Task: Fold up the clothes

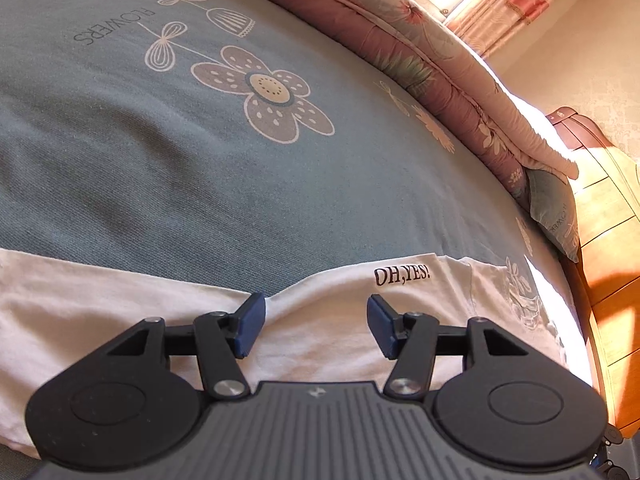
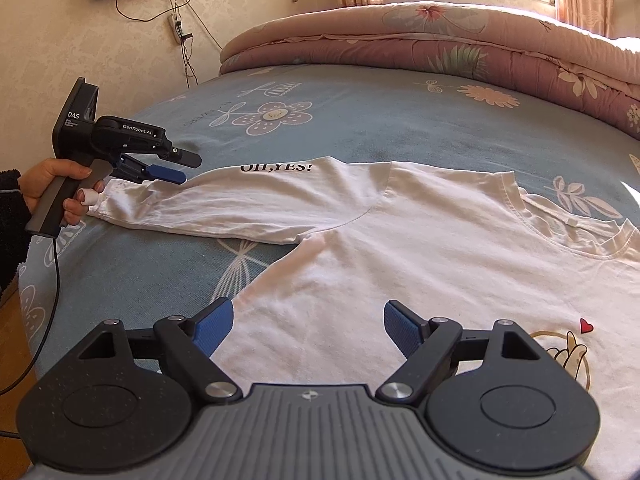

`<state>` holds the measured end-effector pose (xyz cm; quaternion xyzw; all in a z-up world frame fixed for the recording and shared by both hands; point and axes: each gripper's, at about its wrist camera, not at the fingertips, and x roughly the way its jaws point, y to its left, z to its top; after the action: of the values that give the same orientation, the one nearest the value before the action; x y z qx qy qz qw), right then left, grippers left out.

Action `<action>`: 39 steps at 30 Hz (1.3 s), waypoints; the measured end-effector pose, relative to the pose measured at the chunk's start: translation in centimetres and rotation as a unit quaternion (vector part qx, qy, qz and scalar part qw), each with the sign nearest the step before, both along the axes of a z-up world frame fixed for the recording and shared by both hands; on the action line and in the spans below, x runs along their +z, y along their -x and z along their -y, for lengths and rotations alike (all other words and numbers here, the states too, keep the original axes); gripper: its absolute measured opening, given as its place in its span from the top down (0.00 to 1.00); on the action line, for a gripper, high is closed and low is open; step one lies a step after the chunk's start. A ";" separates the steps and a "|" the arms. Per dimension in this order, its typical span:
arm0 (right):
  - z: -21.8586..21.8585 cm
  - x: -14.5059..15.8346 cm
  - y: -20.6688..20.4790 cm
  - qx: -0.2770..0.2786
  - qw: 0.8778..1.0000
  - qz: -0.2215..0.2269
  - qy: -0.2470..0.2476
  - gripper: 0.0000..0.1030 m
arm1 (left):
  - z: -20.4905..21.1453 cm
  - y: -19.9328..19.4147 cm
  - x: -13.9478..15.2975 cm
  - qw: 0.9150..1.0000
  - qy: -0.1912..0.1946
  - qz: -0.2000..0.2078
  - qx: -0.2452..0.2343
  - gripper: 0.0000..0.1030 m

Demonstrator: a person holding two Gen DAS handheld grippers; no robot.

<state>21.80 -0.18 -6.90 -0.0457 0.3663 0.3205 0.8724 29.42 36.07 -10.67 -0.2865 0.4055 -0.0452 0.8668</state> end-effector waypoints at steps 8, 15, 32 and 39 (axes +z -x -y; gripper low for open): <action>0.1 0.0 0.2 -0.009 1.000 -0.005 -0.001 0.16 | -1.0 -1.7 0.6 0.998 -0.006 0.026 0.057 0.46; 0.4 0.1 0.2 -0.010 1.000 0.000 -0.001 0.14 | 0.2 -0.2 1.0 1.000 -0.017 -0.012 0.009 0.37; 1.0 0.7 0.2 -0.016 1.000 0.004 -0.008 0.14 | -4.6 3.2 1.1 0.997 -0.004 0.004 0.083 0.32; 0.4 1.0 0.3 -0.014 1.000 0.001 -0.007 0.13 | -9.2 3.8 0.1 0.980 -0.025 0.005 0.197 0.37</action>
<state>21.52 -0.59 -5.92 -0.0348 0.3634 0.3109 0.8776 25.63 45.23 -10.58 -0.3385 0.3375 0.1351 0.8679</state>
